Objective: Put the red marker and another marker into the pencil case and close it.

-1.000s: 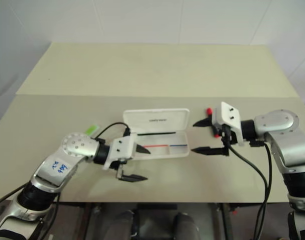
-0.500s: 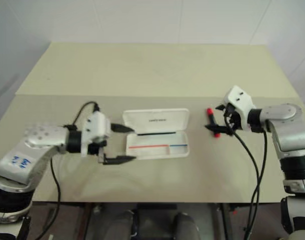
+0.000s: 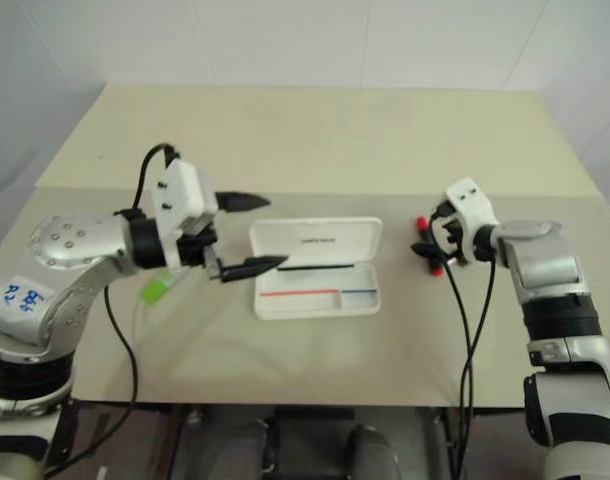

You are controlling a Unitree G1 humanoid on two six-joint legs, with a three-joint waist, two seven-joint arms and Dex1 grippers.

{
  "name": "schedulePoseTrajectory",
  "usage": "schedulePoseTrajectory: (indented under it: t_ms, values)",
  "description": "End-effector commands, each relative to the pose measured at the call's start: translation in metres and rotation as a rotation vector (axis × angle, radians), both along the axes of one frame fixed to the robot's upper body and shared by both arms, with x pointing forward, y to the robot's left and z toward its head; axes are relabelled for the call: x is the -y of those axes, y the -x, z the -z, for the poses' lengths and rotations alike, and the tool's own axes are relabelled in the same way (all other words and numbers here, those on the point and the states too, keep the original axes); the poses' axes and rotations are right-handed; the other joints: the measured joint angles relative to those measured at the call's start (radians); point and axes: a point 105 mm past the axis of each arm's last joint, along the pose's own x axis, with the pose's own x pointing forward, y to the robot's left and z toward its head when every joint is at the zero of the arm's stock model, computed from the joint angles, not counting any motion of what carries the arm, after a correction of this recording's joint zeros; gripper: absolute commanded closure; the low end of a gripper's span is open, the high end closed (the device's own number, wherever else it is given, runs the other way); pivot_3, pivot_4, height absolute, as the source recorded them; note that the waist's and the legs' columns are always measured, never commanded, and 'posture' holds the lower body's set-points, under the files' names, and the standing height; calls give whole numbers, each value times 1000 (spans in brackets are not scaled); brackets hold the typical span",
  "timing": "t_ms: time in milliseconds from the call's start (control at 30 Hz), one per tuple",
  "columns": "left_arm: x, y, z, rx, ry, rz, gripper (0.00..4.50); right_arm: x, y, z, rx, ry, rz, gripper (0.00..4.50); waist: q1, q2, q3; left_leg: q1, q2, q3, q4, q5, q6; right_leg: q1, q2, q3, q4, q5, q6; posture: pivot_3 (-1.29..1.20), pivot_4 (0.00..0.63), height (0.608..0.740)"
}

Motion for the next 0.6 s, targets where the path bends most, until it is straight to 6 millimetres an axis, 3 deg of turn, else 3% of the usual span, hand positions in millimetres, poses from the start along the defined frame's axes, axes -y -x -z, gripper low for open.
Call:
schedulePoseTrajectory:
  t_ms: [33, 200, 367, 467, 600]
  values:
    - [12, -1, -12, 32, 7, 25, 46, 8, -5, -6, 35, 20, 58, 0, 0, 0, 0, 0, 0, 0, 0, 0, 0, 0, 0, 0, 0, 0, 0, 0, 150, 740]
    - [31, 12, -2, -45, -57, 135, 46, 8, -9, 1, 17, 7, 91, 0, -9, 0, 0, 0, 0, 1, 0, 0, 0, -1, 0, 0, 0, 0, 0, 0, 150, 740]
    - [27, 11, 1, -54, -78, 121, 46, 12, -9, 12, -15, -4, 126, 0, -15, 0, 0, 0, 0, 0, 0, 0, 0, 0, 0, 1, 1, 0, 0, 0, 150, 740]
    - [24, 10, 0, -52, -81, 114, 0, 11, -10, 17, -30, -9, 138, 560, -21, -1, -1, 1, 0, 0, 0, 0, 0, 0, 0, 1, 0, 0, 0, 0, 150, 740]
    - [24, 11, 0, -48, -81, 110, 0, 8, -11, 19, -46, -19, 141, 1938, -23, -6, -4, 2, 0, 0, 1, 0, 0, 2, 0, 1, 1, 0, 0, 0, 150, 740]
